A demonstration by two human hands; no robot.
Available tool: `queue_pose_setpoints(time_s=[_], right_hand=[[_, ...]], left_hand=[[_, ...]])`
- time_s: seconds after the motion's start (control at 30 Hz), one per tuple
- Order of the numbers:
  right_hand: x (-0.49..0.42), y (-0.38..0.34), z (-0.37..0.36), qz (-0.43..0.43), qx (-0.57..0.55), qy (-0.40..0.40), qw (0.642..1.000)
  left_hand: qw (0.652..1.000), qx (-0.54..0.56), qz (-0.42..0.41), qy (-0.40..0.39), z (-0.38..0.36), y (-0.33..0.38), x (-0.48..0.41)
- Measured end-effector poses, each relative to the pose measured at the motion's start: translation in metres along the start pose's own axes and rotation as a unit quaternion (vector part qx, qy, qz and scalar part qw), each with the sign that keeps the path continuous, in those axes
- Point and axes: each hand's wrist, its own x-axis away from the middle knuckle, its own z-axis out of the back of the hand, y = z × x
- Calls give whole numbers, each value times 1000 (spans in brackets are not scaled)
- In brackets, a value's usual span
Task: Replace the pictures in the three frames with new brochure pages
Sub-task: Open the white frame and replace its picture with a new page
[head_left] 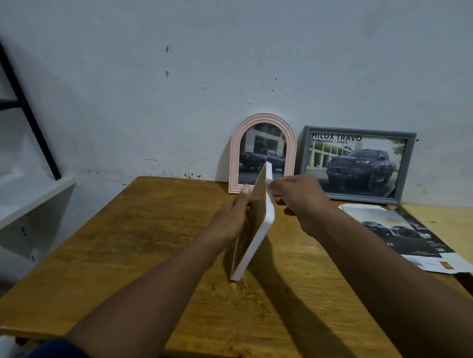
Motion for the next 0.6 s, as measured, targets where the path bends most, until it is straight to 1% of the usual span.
queue_pose_setpoints(time_s=[0.07, 0.13, 0.2, 0.27, 0.33, 0.4, 0.47, 0.53, 0.6], right_hand=[[0, -5, -3, 9, 17, -19, 1000], [1, -6, -5, 21, 34, -46, 998], [3, -2, -7, 41, 46, -67, 996], [2, 7, -11, 57, 57, -73, 994], [2, 18, -14, 61, 69, -67, 993], [-2, 33, -18, 59, 79, -46, 994], [-3, 50, -21, 55, 115, -22, 992], [-4, 70, -25, 37, 157, -7, 987], [0, 88, -28, 9, 188, -3, 982]], left_hand=[[997, 52, 36, -31, 7, 13, -3], [987, 112, 83, -79, 19, 17, -3], [980, 131, 109, -105, 29, 14, -3], [981, 126, 113, -91, 37, 12, -2], [985, 124, 99, -62, 47, 13, -2], [988, 126, 80, -47, 60, 13, 0], [987, 133, 80, -38, 73, 12, 5], [988, 128, 87, -27, 81, 5, 9], [991, 87, 99, -14, 82, -7, 15]])
